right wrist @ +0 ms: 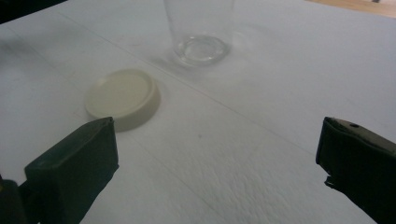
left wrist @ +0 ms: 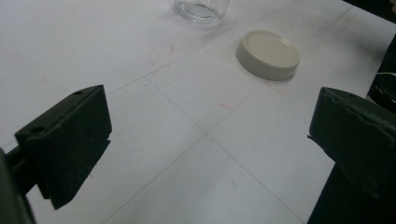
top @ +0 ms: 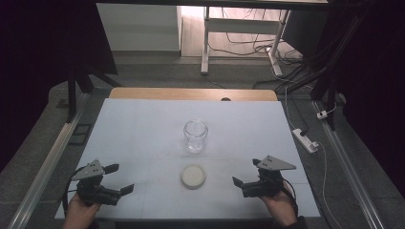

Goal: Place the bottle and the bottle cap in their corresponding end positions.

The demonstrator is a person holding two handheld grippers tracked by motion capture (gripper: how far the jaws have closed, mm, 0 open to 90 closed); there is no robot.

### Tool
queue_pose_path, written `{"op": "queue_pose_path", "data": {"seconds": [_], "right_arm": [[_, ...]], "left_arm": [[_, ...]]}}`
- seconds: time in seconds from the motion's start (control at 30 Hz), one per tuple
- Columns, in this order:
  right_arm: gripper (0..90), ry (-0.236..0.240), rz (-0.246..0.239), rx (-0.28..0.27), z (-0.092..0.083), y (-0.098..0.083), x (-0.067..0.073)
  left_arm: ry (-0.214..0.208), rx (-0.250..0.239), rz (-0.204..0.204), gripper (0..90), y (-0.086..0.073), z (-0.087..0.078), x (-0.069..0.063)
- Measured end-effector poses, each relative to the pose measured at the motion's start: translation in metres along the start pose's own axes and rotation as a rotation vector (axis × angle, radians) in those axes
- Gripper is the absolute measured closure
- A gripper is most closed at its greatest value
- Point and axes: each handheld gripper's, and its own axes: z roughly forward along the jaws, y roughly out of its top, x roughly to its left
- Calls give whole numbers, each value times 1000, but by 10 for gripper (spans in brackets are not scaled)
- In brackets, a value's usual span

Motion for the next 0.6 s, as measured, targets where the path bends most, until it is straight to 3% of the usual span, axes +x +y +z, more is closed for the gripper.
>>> {"op": "queue_pose_path", "data": {"seconds": [0.37,0.6], "right_arm": [[0,-77,74,19,-29,-33,-18],[0,-118,110,18,-44,-47,-27]], "left_arm": [[43,-16,-75,2,-22,-23,5],[99,-5,-94,2,-33,-33,7]]}}
